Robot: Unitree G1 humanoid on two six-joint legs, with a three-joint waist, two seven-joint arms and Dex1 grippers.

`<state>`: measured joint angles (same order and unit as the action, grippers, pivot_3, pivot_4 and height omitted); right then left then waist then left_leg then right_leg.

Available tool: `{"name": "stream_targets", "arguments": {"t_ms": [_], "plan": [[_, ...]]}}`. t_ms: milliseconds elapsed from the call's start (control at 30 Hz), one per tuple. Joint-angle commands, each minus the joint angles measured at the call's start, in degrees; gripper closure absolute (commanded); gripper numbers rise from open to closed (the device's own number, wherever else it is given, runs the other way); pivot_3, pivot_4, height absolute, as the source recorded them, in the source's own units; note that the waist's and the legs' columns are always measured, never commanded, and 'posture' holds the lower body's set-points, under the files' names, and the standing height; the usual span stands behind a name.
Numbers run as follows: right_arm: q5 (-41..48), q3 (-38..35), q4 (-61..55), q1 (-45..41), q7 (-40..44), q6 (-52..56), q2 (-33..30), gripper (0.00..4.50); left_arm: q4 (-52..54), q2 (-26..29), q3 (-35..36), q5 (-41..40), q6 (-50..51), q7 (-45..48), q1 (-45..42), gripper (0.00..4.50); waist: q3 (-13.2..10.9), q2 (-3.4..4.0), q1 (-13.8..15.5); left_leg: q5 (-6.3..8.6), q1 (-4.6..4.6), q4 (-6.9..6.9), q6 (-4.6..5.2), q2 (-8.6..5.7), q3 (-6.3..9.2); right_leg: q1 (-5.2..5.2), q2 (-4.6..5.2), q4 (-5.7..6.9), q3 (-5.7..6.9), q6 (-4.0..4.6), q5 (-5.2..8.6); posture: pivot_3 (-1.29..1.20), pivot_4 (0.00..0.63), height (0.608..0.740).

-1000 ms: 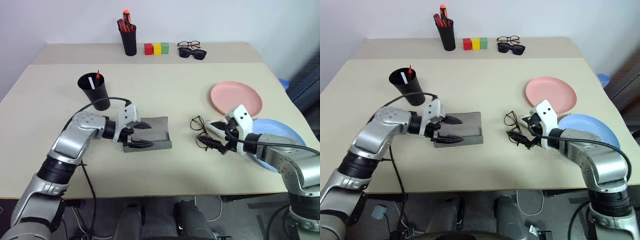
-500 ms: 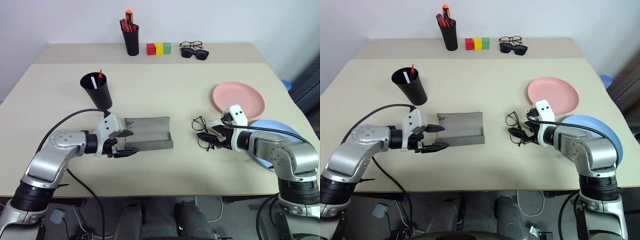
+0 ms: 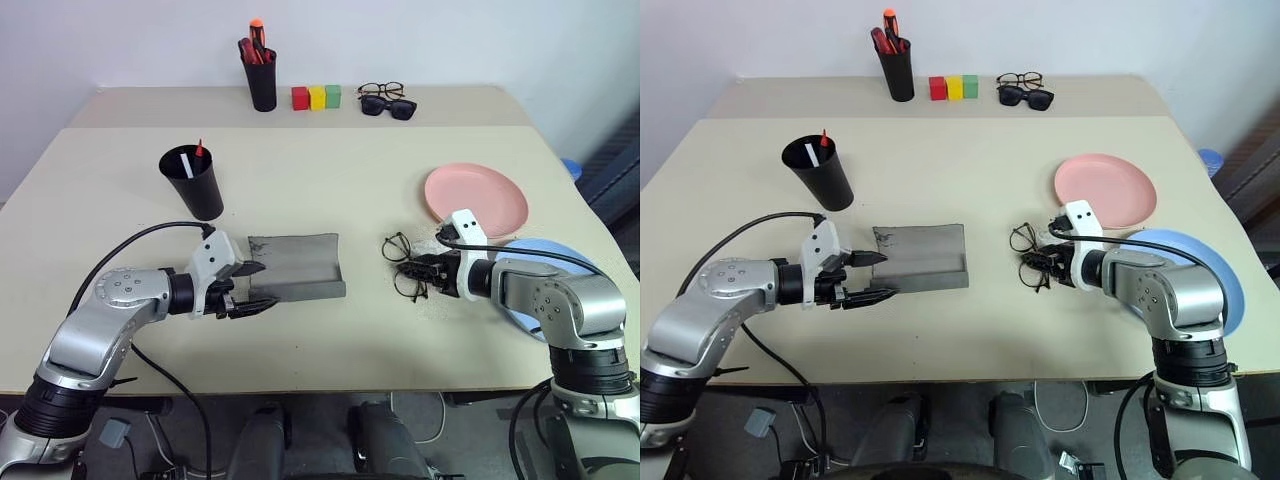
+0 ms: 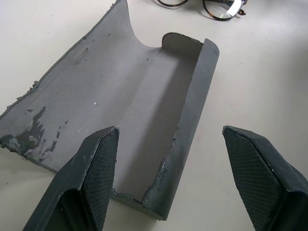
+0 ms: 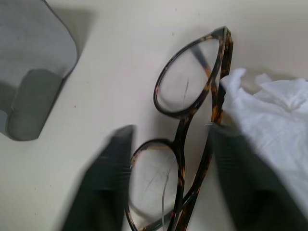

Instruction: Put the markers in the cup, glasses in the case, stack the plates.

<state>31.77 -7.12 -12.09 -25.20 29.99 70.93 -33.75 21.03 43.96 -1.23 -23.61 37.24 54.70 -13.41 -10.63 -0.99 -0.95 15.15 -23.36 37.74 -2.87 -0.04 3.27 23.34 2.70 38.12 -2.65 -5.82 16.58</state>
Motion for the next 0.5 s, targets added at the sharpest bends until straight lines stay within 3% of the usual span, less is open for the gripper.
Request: {"name": "stream_targets", "arguments": {"t_ms": [33, 400, 500], "plan": [[0.3, -0.4, -0.5, -1.0, -0.2, 0.1, -0.3, 4.39, 2.0, 0.1, 0.9, -1.2, 0.0, -0.4, 0.1, 0.97, 0.0, 0.00, 0.0, 0.00, 0.00, 0.00, 0.00, 0.00, 0.00, 0.00, 0.00, 0.00, 0.00, 0.00, 0.00, 0.00, 0.150, 0.740], [-0.6, 0.6, 0.0, -1.9, -0.4, -0.7, -1.0, 4.39, 2.0, -0.1, 0.3, -1.6, -0.1, -1.2, -0.2, 0.97, 0.0, 0.00, 0.0, 0.00, 0.00, 0.00, 0.00, 0.00, -0.01, 0.00, 0.00, 0.00, 0.00, 0.00, 0.00, 0.00, 0.150, 0.740], [-2.0, 4.1, -4.0, -3.6, 1.3, -3.8, -3.5, 4.39, 0.7, -0.6, 3.5, -1.3, -1.0, -3.7, 0.5, 0.97, 0.0, 0.03, 0.0, 0.00, 0.00, 0.00, 0.00, 0.00, -0.01, 0.00, 0.00, 0.00, 0.00, 0.00, 0.00, 0.00, 0.150, 0.740]]}}
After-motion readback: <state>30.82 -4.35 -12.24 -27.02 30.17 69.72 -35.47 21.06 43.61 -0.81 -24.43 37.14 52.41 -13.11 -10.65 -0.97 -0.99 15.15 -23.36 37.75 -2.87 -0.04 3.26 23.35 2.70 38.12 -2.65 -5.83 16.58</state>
